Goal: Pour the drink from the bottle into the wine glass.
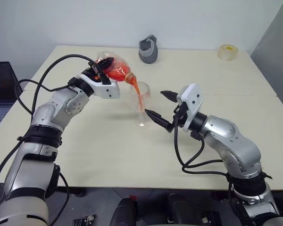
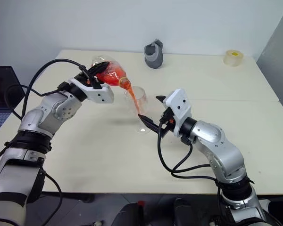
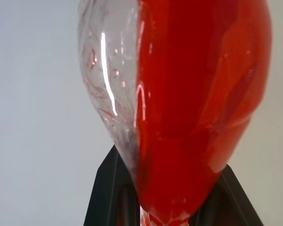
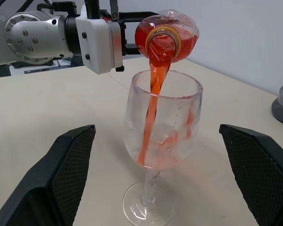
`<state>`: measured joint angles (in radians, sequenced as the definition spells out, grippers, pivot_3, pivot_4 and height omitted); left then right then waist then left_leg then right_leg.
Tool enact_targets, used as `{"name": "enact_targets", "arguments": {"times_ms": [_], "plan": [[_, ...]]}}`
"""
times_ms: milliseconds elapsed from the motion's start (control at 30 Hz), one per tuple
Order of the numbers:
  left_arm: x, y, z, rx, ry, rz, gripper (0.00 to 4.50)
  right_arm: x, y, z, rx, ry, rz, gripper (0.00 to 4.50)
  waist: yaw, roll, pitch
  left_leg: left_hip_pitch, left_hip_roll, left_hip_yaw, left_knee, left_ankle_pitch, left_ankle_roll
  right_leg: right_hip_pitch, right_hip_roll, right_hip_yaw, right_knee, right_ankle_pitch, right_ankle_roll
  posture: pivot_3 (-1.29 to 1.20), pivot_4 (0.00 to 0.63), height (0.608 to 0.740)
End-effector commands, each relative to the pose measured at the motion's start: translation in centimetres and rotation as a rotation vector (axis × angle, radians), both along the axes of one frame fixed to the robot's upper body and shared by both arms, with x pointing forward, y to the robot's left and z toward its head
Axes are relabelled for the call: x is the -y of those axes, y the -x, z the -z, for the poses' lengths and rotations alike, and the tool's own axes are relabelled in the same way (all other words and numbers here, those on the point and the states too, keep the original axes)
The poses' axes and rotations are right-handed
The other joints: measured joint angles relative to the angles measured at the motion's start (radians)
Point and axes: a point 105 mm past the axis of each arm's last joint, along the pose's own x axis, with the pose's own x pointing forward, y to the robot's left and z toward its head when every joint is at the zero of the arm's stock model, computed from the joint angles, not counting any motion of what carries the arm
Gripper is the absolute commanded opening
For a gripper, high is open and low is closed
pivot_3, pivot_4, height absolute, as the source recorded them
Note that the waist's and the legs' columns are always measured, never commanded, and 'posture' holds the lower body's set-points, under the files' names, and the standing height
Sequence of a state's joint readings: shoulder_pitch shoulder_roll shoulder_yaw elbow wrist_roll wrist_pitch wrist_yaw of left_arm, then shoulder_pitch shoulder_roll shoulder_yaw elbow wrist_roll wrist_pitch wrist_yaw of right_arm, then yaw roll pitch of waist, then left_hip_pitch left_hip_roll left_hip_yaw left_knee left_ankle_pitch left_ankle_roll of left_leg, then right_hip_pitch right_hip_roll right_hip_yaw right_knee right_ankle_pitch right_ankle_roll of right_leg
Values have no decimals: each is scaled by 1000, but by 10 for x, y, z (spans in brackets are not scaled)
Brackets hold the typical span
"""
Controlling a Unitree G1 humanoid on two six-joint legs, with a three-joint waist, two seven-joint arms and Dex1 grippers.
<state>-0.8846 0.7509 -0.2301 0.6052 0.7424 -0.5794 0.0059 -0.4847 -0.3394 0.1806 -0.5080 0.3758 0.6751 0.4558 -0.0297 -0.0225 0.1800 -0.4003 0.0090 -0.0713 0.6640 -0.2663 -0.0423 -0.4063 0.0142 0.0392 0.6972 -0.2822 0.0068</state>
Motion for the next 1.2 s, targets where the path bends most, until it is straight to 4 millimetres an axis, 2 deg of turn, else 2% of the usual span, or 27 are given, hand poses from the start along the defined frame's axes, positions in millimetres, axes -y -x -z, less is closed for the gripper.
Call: {"name": "enact_targets", "arguments": {"times_ms": [33,900,1200], "plan": [[1,4,-34,110,4,10,747,-2,8,-17,67,-24,-18,4500,0,0,0,0,0,0,0,0,0,0,0,0,0,0,0,0,150,740],[-8,-1,-35,123,-7,-27,746,-1,11,-15,56,-32,-22,4500,0,0,0,0,0,0,0,0,0,0,0,0,0,0,0,0,150,740],[-8,-1,-36,123,-9,-26,746,0,18,-24,96,-156,-50,4500,0,0,0,0,0,0,0,0,0,0,0,0,0,0,0,0,150,740]]}}
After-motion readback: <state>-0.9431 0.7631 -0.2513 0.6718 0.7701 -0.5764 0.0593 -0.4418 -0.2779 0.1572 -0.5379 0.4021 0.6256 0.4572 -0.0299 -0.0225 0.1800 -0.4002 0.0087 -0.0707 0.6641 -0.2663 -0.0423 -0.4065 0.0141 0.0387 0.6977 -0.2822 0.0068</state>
